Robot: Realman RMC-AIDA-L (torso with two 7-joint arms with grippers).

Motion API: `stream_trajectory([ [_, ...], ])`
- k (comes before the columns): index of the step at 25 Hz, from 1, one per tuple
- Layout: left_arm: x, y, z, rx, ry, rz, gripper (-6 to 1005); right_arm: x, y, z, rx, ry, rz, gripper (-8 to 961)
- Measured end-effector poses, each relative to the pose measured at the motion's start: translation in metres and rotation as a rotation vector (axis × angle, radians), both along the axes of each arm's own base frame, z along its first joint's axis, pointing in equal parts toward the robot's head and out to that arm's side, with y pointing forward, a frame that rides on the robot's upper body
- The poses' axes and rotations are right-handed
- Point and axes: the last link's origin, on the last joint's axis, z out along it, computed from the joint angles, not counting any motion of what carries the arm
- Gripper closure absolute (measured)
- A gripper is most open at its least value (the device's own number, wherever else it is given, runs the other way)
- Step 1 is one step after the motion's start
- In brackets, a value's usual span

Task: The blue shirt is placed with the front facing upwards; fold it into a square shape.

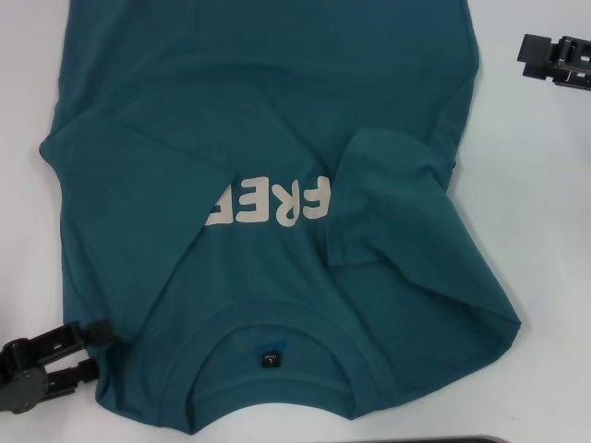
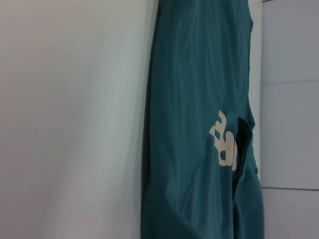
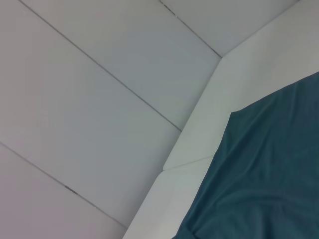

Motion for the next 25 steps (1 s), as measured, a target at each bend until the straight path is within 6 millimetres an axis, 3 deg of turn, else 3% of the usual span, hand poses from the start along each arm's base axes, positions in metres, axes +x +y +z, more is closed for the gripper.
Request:
stream_trajectory([
  [10,-0.010,-0.016,0.010,0.024,0.011,0.052,65,0.001,0.000,0.000,0.004,0.000,-0.003,43],
  [25,-0.007,-0.011,0.008,0.011,0.015,0.044,65,0.001,0.000,0.002,0.010,0.004,-0.006,43],
])
